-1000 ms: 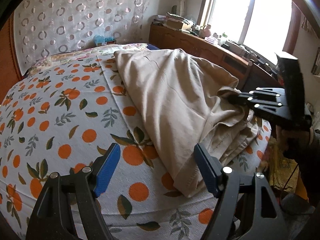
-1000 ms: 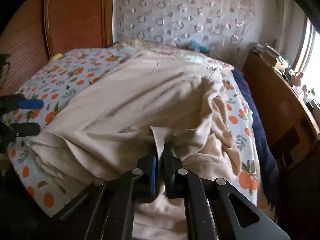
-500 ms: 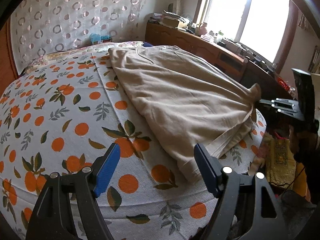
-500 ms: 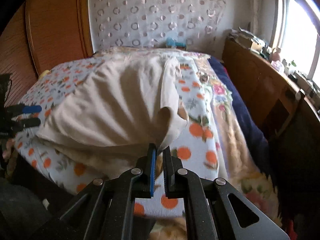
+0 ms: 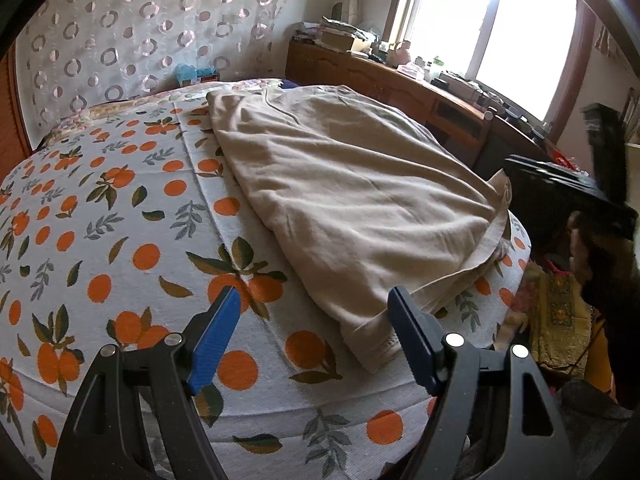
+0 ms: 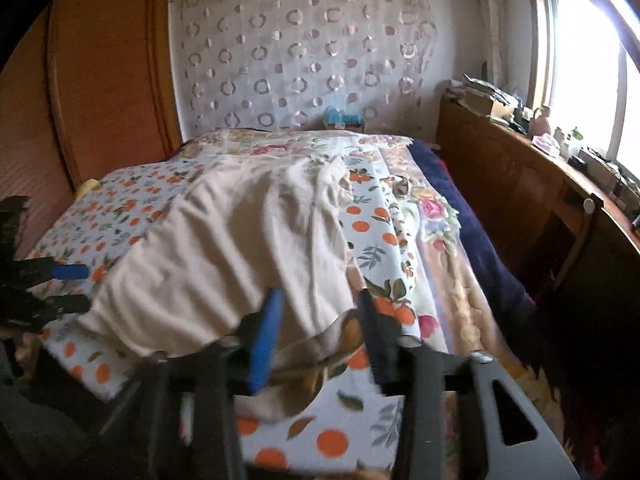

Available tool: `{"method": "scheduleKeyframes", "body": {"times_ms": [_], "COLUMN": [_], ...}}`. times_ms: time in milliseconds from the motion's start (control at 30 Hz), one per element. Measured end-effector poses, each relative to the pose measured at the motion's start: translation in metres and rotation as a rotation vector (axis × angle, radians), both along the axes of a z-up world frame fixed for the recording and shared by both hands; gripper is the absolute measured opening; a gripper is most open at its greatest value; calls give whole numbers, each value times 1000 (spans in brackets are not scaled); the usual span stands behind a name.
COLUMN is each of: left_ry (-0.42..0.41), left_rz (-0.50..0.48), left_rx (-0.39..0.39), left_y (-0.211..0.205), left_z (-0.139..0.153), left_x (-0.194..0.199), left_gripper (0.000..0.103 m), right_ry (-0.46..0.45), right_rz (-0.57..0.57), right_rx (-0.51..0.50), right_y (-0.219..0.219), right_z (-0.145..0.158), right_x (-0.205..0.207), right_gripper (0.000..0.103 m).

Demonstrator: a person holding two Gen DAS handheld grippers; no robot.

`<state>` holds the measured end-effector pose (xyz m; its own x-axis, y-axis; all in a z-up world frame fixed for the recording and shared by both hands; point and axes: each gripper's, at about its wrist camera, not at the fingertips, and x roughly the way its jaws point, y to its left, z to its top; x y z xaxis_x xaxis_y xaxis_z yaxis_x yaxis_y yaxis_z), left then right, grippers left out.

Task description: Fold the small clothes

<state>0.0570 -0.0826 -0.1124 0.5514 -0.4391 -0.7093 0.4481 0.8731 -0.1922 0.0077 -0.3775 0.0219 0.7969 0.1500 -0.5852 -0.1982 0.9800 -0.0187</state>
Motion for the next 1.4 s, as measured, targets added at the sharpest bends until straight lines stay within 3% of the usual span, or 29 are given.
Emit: {"method": "scheduleKeyframes", "body": {"times_ms": [100,233,567,700,900,1033,1067,1100,1167,1400], "left_ry": [13,17,23,21,52,57,62,67,70,-23], "left_rz": [-11,-23,-43,-50,-81,-96,-104,-111,-129,-102], "left_rx": [-1,8,12,31,-23,-25,-29,-35,-44,-109], "left_y": [-3,-4,-9,-12,-11,-12,-13,-14,-15,0], "left_z": [-3,-5,-4,-3,-4,-5,-5,-5,-5,30], "left_x": [0,-1,-6,-7,-8,-9,-9,-9,-9,-8], "left_gripper": [76,76,76,57,37,32,26,16,9,5], "right_ry": [72,177,195,212,207,204,217,231,225,113], "right_rz": [-45,8,13,70,106,151,173,187,201,193], "right_rx": [-2,101,73,68,43,34,58,84,89,189], "right_y": [-5,-17,-20,-8,0,4,4,4,3,-16], "right_z": [-18,-33,-33,-28,-31,-31,-31,-31,-30,-9], "right_x": [19,16,-3,9,11,7,7,7,7,-2], "right_gripper": [44,44,44,44,43,24,14,11,8,7]}}
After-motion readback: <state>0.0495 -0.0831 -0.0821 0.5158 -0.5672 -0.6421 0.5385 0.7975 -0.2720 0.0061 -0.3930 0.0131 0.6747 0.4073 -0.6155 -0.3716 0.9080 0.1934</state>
